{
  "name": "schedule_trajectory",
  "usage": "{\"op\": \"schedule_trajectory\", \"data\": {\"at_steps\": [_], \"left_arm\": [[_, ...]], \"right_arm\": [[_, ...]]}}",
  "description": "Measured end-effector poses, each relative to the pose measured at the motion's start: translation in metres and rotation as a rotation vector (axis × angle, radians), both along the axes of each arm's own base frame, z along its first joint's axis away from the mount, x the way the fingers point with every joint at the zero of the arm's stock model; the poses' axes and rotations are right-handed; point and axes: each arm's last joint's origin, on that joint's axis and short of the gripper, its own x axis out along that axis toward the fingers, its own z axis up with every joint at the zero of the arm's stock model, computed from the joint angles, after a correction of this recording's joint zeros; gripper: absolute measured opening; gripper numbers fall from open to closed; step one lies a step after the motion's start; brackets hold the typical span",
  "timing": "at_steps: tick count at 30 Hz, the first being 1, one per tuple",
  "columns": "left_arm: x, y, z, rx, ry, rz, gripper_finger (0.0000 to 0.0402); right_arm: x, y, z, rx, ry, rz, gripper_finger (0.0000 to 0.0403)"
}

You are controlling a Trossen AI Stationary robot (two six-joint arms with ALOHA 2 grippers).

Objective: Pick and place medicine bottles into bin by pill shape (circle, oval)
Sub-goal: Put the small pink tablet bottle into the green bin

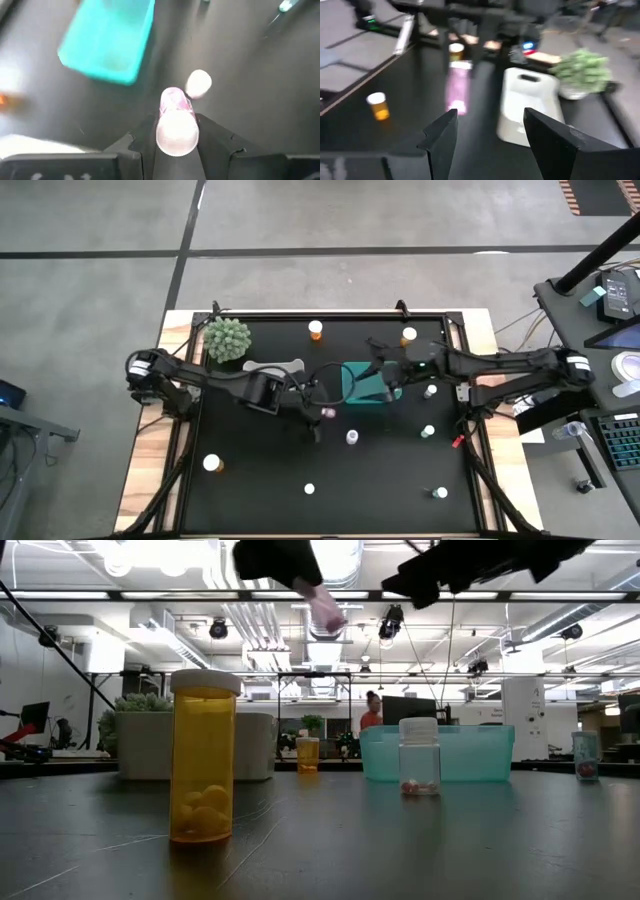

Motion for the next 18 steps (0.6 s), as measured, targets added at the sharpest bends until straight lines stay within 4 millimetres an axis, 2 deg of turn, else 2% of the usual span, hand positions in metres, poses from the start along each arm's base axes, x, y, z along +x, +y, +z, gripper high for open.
{"op": "schedule_trajectory", "data": {"at_steps": [5,13,18], "left_arm": [[0.003,0.003,-0.001,0.167,-0.020,-0.074,0.0099],[0.009,0.005,0.002,0.211,-0.083,-0.100,0.0099],[0.010,0.006,0.003,0.217,-0.089,-0.105,0.0099]], "right_arm": [[0.021,0.004,-0.008,0.020,0.052,0.034,0.0219],[0.046,0.001,-0.021,0.058,0.123,0.021,0.0219],[0.054,0.001,-0.024,0.058,0.137,0.025,0.0216]]}}
